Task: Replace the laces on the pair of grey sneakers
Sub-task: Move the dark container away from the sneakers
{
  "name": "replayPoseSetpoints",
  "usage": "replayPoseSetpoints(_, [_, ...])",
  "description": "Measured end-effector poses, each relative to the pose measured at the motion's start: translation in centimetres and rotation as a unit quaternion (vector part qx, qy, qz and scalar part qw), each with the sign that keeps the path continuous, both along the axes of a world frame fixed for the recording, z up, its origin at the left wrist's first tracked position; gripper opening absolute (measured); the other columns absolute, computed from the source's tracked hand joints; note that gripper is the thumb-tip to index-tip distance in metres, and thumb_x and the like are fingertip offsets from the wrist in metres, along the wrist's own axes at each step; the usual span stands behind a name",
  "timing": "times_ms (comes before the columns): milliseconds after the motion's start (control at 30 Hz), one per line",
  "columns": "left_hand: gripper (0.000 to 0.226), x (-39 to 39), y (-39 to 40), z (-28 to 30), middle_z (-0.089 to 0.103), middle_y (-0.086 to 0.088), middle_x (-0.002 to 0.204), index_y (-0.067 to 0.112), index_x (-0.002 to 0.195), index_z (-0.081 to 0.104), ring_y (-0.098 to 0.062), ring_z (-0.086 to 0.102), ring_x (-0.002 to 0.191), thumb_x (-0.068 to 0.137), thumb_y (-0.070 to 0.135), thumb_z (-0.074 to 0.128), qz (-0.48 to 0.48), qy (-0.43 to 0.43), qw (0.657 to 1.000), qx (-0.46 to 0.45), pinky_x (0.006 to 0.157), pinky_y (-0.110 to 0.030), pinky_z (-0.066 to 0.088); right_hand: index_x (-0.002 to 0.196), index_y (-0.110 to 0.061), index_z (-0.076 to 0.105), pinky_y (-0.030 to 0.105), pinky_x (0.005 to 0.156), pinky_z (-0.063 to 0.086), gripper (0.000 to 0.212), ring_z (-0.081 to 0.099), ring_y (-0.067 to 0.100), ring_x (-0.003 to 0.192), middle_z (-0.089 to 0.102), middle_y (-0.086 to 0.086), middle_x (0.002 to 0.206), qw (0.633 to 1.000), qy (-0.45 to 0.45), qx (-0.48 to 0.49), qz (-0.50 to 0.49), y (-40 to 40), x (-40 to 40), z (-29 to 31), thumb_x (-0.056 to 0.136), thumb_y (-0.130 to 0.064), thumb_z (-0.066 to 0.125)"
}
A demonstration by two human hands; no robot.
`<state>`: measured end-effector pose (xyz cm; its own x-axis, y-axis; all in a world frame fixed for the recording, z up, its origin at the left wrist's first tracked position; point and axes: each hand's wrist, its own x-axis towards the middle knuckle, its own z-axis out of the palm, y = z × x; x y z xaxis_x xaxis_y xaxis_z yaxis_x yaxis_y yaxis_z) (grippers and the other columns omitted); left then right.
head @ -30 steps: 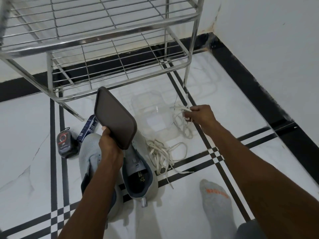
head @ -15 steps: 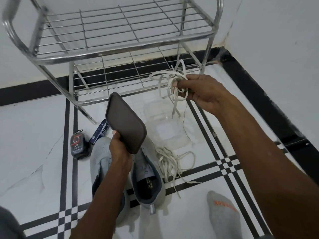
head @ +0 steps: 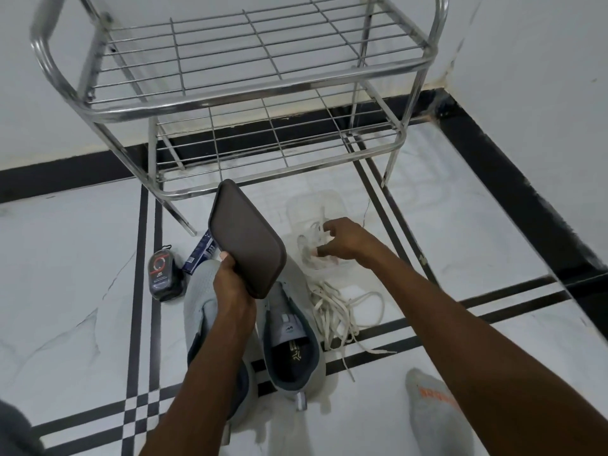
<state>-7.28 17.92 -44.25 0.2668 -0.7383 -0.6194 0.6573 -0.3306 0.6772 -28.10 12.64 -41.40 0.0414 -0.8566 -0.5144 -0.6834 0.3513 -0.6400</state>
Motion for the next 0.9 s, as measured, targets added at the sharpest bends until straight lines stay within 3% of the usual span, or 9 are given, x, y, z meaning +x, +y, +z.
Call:
replayPoseSetpoints(67, [0.042, 0.2, -0.1, -0.2, 0.059, -0.002, 0.145, 0.012, 0.143, 0.054, -0.022, 0.059, 0.128, 0.111, 0.033, 0.037, -0.001, -0.006, 1.0, 0.002, 0.111, -0.04, 0.046, 0.136, -0.008, 0.059, 0.035, 0.095, 0.054, 0.063, 0.064, 0.028, 0.116, 0.06, 0.012, 0.137, 0.999, 0.038, -0.019, 0.011, -0.3, -0.3, 0.3, 0.08, -0.023, 0.084])
replayPoseSetpoints(133, [0.042, 0.1, 0.1, -0.4, 0.06, -0.002, 0.144, 0.012, 0.142, 0.055, -0.022, 0.059, 0.127, 0.111, 0.034, 0.037, -0.003, -0.004, 1.0, 0.006, 0.112, -0.041, 0.046, 0.12, -0.003, 0.069, 0.039, 0.083, 0.061, 0.042, 0.072, 0.03, 0.098, 0.069, 0.016, 0.119, 0.998, -0.011, -0.052, -0.038, -0.6, -1.1, 0.8, 0.081, -0.013, 0.083])
replayPoseSetpoints(233, [0.042, -0.2, 0.1, -0.4, 0.06, -0.003, 0.143, 0.013, 0.141, 0.056, -0.023, 0.059, 0.127, 0.11, 0.035, 0.038, -0.003, 0.004, 1.0, 0.007, 0.11, -0.04, 0.046, 0.093, -0.002, 0.076, 0.027, 0.066, 0.058, 0.01, 0.071, 0.022, 0.082, 0.076, 0.015, 0.098, 0.979, -0.024, -0.162, -0.119, -1.3, -3.1, 1.4, 0.084, -0.006, 0.077])
replayPoseSetpoints(333, [0.034, -0.5, 0.2, -0.1, 0.063, 0.0, 0.136, 0.017, 0.131, 0.06, -0.02, 0.063, 0.119, 0.109, 0.034, 0.04, -0.004, 0.008, 1.0, 0.004, 0.103, -0.038, 0.049, 0.114, -0.005, 0.07, 0.021, 0.079, 0.043, 0.032, 0.063, 0.017, 0.099, 0.07, 0.009, 0.114, 0.972, 0.066, -0.186, -0.125, -1.8, -5.2, 0.9, 0.089, -0.025, 0.074])
replayPoseSetpoints(433, [0.027, -0.7, 0.0, 0.3, 0.064, 0.0, 0.129, 0.019, 0.118, 0.062, -0.017, 0.065, 0.108, 0.11, 0.031, 0.039, -0.001, 0.01, 1.0, -0.001, 0.101, -0.037, 0.049, 0.137, -0.005, 0.057, 0.022, 0.087, 0.043, 0.051, 0.061, 0.015, 0.105, 0.064, 0.006, 0.118, 0.995, 0.073, -0.049, -0.049, -1.5, -6.6, -0.2, 0.098, -0.038, 0.061])
replayPoseSetpoints(500, [0.028, -0.7, -0.5, 0.4, 0.063, -0.001, 0.134, 0.018, 0.12, 0.062, -0.02, 0.062, 0.119, 0.11, 0.031, 0.039, -0.003, 0.011, 1.0, -0.005, 0.108, -0.039, 0.047, 0.131, -0.002, 0.063, 0.02, 0.082, 0.046, 0.051, 0.061, 0.012, 0.092, 0.064, 0.005, 0.106, 0.998, 0.027, 0.014, -0.048, -0.7, -6.9, -0.8, 0.1, -0.043, 0.056])
replayPoseSetpoints(600, [0.031, -0.5, -0.6, -0.4, 0.068, 0.002, 0.125, 0.019, 0.111, 0.067, -0.02, 0.063, 0.119, 0.11, 0.031, 0.039, -0.006, 0.002, 1.0, -0.008, 0.109, -0.039, 0.047, 0.105, 0.005, 0.073, 0.036, 0.099, 0.053, 0.056, 0.071, 0.028, 0.101, 0.074, 0.014, 0.105, 0.995, -0.014, 0.012, -0.094, -0.1, -7.2, -1.5, 0.096, -0.049, 0.061])
replayPoseSetpoints(767, [0.029, -0.4, -0.1, -0.8, 0.067, 0.004, 0.121, 0.021, 0.106, 0.067, -0.018, 0.063, 0.115, 0.11, 0.031, 0.04, -0.007, -0.009, 1.0, -0.002, 0.106, -0.038, 0.048, 0.087, 0.002, 0.076, 0.04, 0.085, 0.058, 0.04, 0.072, 0.03, 0.089, 0.076, 0.015, 0.086, 0.983, 0.042, -0.128, -0.122, 0.0, -7.9, 0.0, 0.088, -0.037, 0.076])
replayPoseSetpoints(900, [0.03, -0.5, -0.3, -0.7, 0.07, 0.007, 0.112, 0.021, 0.104, 0.067, -0.013, 0.066, 0.103, 0.109, 0.032, 0.04, -0.015, -0.033, 0.999, 0.001, 0.095, -0.035, 0.052, 0.092, -0.002, 0.074, 0.023, 0.061, 0.054, 0.037, 0.069, 0.014, 0.072, 0.074, 0.007, 0.081, 0.976, -0.076, -0.142, -0.147, -0.6, -6.1, 3.1, 0.089, -0.039, 0.074])
